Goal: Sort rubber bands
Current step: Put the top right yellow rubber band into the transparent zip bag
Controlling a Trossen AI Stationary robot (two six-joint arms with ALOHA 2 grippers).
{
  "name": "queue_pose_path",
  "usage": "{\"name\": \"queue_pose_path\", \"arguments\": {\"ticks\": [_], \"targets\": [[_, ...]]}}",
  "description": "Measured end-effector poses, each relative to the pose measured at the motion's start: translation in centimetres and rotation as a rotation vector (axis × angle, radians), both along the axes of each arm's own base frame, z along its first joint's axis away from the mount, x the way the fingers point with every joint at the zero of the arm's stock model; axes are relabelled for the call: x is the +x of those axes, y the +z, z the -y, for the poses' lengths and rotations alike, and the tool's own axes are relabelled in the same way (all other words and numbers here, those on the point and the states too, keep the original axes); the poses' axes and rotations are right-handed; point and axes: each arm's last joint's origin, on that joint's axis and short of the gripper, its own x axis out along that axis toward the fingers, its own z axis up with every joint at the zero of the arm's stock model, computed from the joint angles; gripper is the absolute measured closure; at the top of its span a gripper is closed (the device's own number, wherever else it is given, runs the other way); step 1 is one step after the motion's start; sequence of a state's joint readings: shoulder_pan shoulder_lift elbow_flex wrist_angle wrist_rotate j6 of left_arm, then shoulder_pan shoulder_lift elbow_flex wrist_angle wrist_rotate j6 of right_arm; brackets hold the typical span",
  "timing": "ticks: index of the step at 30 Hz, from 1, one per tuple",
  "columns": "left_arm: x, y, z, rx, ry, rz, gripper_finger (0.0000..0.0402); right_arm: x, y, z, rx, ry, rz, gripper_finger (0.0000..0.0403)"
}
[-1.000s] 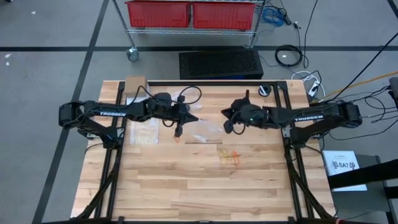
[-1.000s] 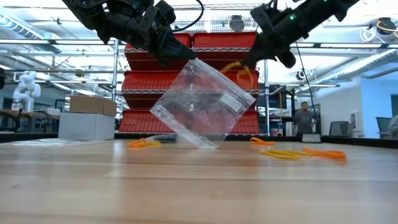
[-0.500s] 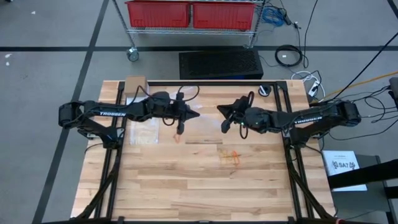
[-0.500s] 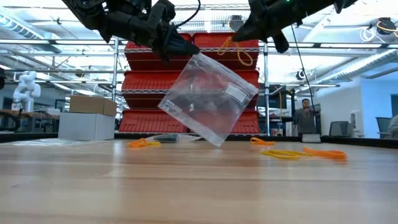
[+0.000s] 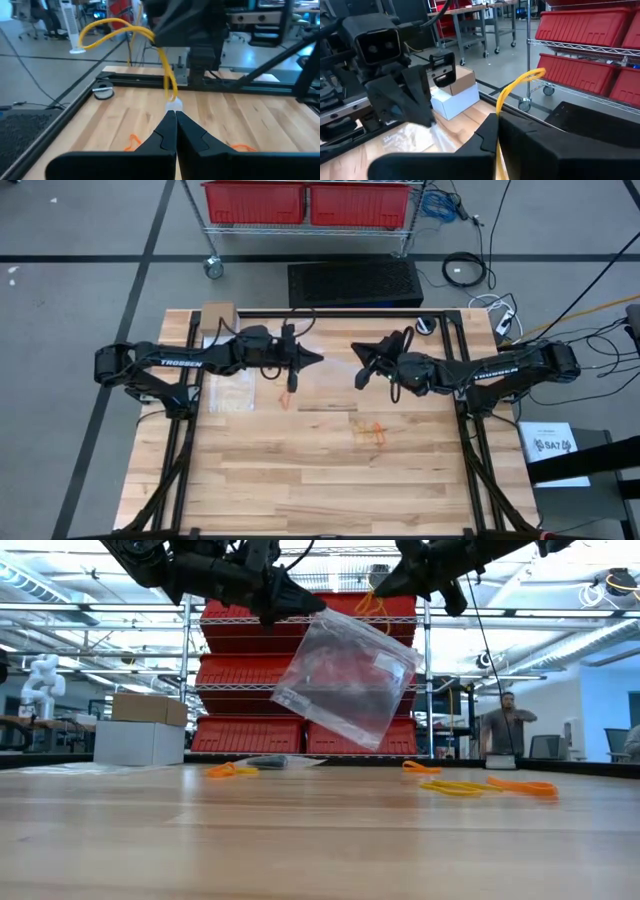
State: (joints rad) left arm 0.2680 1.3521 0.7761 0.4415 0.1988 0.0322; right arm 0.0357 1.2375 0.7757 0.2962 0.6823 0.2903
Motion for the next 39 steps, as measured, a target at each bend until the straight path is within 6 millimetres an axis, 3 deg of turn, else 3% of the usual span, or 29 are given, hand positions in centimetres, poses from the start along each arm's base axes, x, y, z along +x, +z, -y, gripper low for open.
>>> {"name": "queue_pose_path", "arguments": {"ticks": [12, 25, 33, 39], "targets": [[0.0, 0.2, -0.1, 0.006, 0.017, 0.021, 0.0402, 1.6, -1.2, 0.0, -0.057, -0.031, -0.017, 0.0403], [0.0, 0.2, -0.1, 0.007, 0.020, 0.020, 0.0402, 2.2, 0.5, 0.0, -0.122, -0.060, -0.048, 0.0403], [0.0, 0.2, -0.1, 0.009, 0.031, 0.023, 0.0402, 3.7, -0.8, -0.2, -0.134, -0.049, -0.122, 0.0403], [0.0, 0.2, -0.1, 0.010, 0.036, 0.021, 0.0402, 3.7, -1.0, -1.3, -0.139, -0.009, -0.141, 0.0403]]}}
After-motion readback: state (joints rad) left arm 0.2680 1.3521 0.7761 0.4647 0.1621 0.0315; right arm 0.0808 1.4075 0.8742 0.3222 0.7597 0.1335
